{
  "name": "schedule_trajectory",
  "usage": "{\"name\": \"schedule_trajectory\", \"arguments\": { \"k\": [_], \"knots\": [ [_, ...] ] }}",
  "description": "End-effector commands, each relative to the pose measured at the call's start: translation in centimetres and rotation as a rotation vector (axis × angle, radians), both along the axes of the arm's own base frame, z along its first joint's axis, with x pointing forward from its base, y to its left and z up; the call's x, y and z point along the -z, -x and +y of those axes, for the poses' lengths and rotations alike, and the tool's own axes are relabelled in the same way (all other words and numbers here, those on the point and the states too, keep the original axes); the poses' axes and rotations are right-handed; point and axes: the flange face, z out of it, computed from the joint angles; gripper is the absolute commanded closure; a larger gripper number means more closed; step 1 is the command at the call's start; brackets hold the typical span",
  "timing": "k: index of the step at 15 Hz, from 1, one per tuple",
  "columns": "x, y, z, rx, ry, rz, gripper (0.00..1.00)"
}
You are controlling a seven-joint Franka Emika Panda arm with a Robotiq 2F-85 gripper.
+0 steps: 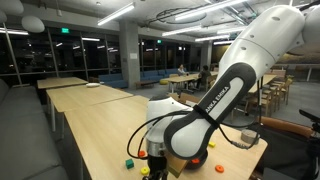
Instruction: Put some of the discs on the table in the bowl
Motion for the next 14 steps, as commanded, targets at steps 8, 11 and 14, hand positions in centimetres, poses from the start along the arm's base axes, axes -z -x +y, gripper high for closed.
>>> {"name": "schedule_trajectory", "arguments": {
  "k": [8,11,14],
  "knots": [
    [1.9,-4.2,0.8,-0.059,0.057,-0.104,0.0],
    [2.1,-5.3,0.4,-0.051,0.055,-0.112,0.0],
    [2.2,-6.1,0.2,-0.041,0.048,-0.119,0.0]
  ]
}}
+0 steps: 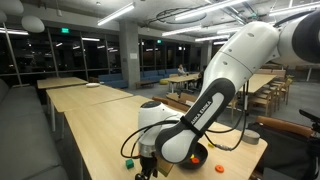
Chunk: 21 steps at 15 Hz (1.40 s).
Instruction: Put some of the discs on the table in the bowl
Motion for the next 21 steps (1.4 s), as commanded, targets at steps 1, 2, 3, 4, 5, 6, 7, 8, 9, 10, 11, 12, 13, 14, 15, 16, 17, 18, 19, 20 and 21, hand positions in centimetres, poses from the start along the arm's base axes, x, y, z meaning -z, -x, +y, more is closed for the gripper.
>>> {"name": "schedule_trajectory", "arguments": {
  "k": [1,2,3,4,5,6,7,8,9,10,11,12,13,14,15,16,17,18,19,20,21],
  "knots": [
    [-0.2,-1.6,0.4,0.003,-0.012,-0.033,0.0],
    [-0.2,-1.9,0.4,0.006,-0.015,-0.032,0.0],
    [-0.1,-2.1,0.4,0.009,-0.017,-0.03,0.0],
    [0.0,-2.2,0.4,0.01,-0.018,-0.027,0.0],
    [0.2,-2.3,0.5,0.012,-0.018,-0.023,0.0],
    [0.4,-2.3,0.5,0.012,-0.017,-0.02,0.0],
    [0.6,-2.4,0.5,0.011,-0.016,-0.017,0.0],
    [0.9,-2.4,0.5,0.011,-0.015,-0.014,0.0],
    [1.0,-2.4,0.5,0.012,-0.015,-0.01,0.0],
    [1.2,-2.4,0.5,0.014,-0.016,-0.006,0.0],
    [1.4,-2.4,0.5,0.015,-0.016,-0.002,0.0],
    [1.5,-2.4,0.5,0.016,-0.016,0.0,0.0],
    [1.6,-2.4,0.5,0.017,-0.016,0.002,0.0],
    [1.7,-2.4,0.5,0.018,-0.015,0.003,0.0],
    [1.7,-2.4,0.5,0.018,-0.014,0.003,0.0],
    [1.6,-2.5,0.5,0.018,-0.013,0.0,0.0],
    [1.6,-2.5,0.5,0.018,-0.013,-0.001,0.0],
    [1.4,-2.5,0.5,0.018,-0.013,-0.004,0.0],
    [1.3,-2.5,0.5,0.018,-0.012,-0.007,0.0],
    [1.2,-2.5,0.5,0.017,-0.011,-0.008,0.0],
    [1.2,-2.6,0.5,0.016,-0.008,-0.01,0.0]
  ]
}}
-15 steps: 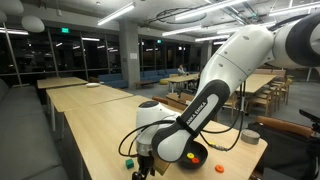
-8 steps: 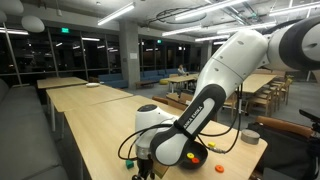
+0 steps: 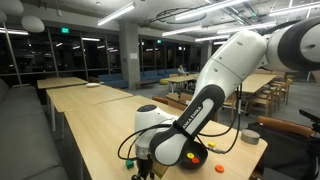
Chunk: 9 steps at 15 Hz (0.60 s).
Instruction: Put some of the discs on the table in the bowl
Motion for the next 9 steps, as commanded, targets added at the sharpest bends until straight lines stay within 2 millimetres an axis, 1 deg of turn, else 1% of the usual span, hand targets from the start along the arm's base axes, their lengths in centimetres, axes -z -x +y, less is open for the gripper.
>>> {"name": "schedule_trajectory", "arguments": {
  "k": [1,8,9],
  "knots": [
    [-0.65,-0.7,0.33,-0.002,-0.001,-0.017,0.0],
    [-0.61,-0.59,0.35,-0.008,0.012,-0.016,0.0],
    [-0.65,-0.53,0.35,-0.014,0.018,-0.02,0.25]
  ]
}}
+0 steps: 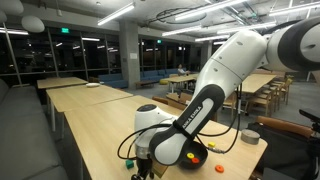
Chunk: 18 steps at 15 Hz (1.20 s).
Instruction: Put some of the discs on the table in the bowl
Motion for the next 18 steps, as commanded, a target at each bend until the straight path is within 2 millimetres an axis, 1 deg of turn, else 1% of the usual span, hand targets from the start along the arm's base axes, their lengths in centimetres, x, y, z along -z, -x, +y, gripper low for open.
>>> {"name": "schedule_trajectory", "arguments": {
  "k": [1,2,3,5,6,8,10,13,17,18],
  "knots": [
    [-0.6,-0.4,0.3,-0.016,0.023,-0.021,0.27],
    [-0.6,-0.3,0.3,-0.018,0.026,-0.023,0.34],
    [-0.8,-0.4,0.3,-0.02,0.029,-0.028,0.44],
    [-1.1,-0.4,0.4,-0.023,0.032,-0.036,0.58],
    [-1.3,-0.3,0.5,-0.025,0.035,-0.039,0.66],
    [-1.8,-0.2,0.5,-0.031,0.049,-0.05,0.8],
    [-2.4,-0.1,0.2,-0.032,0.072,-0.074,0.76],
    [-4.0,-0.5,-1.3,0.006,0.11,-0.13,0.76],
    [-6.7,-1.3,-5.2,0.12,0.18,-0.224,0.76],
    [-7.3,-1.6,-6.6,0.156,0.206,-0.238,0.76]
  ]
}}
